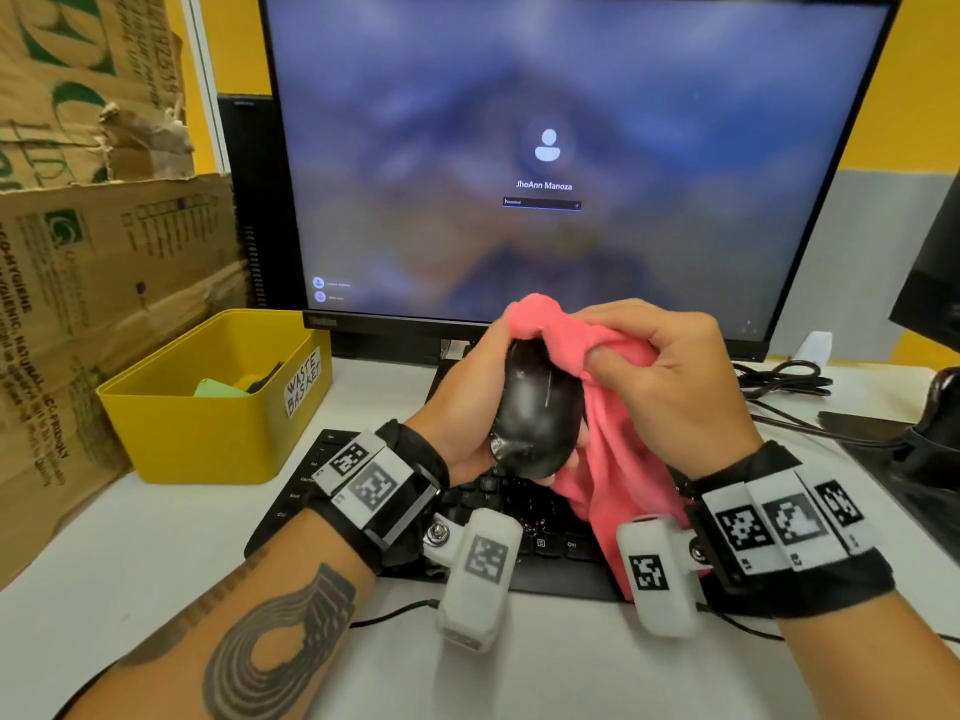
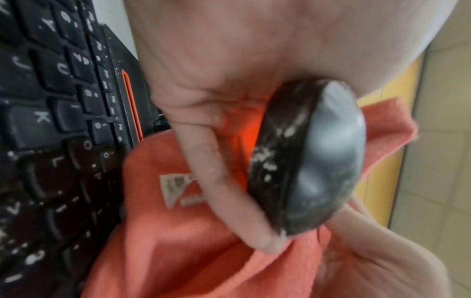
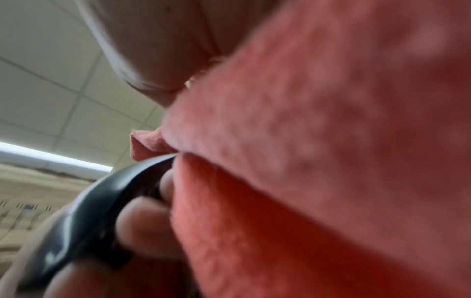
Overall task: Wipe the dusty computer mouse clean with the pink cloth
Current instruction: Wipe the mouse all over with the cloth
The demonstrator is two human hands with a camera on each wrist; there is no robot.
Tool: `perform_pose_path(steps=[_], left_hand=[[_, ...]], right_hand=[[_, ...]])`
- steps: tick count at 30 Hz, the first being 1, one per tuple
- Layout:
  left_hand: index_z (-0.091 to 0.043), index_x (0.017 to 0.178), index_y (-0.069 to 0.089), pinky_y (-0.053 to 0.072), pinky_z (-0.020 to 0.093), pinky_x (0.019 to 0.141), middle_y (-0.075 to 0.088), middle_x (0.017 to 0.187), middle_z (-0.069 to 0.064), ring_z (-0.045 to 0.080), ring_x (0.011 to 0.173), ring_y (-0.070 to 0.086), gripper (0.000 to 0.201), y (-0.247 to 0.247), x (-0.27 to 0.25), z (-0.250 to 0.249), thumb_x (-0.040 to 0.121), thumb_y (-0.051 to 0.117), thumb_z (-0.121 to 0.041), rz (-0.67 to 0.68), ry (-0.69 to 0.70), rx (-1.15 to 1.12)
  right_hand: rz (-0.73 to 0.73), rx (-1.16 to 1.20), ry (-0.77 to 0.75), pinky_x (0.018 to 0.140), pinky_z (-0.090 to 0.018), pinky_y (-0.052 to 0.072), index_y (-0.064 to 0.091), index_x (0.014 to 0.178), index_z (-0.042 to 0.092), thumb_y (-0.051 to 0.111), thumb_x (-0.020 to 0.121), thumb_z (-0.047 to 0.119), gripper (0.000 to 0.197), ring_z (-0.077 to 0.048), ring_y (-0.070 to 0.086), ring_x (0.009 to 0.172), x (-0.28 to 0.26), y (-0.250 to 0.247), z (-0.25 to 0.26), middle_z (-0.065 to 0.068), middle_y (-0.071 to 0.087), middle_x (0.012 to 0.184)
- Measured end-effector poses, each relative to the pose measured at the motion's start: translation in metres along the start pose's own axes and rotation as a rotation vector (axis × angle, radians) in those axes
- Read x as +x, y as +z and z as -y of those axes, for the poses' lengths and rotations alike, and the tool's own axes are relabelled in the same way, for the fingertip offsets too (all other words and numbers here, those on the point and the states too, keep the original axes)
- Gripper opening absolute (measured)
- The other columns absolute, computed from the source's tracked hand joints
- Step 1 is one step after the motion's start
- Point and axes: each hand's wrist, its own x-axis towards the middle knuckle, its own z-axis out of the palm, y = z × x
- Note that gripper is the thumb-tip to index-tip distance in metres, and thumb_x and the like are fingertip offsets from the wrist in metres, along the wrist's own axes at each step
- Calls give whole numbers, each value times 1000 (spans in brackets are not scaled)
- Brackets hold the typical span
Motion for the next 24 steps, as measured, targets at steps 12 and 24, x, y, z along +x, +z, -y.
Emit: perform_pose_path(steps=[12,24], left_hand=[[-1,98,67,56,32,51,69,73,25,32,53,68,80,-7,1,1,98,33,-74,52,-67,-78],[4,99,66,58,34,60,71,72,21,32,57,70,80,-5,-2,2,94,41,-72,117,-72,-50]], right_hand=[[-59,246,24,77,-21,53,80,95,15,74,83,15,13,-7,70,82,3,-8,7,-2,80,91],[-213,129,133,67,-31,58,81,84,14,83,79,18,6,-14,72,70,7,-13,-5,-1,78,77]])
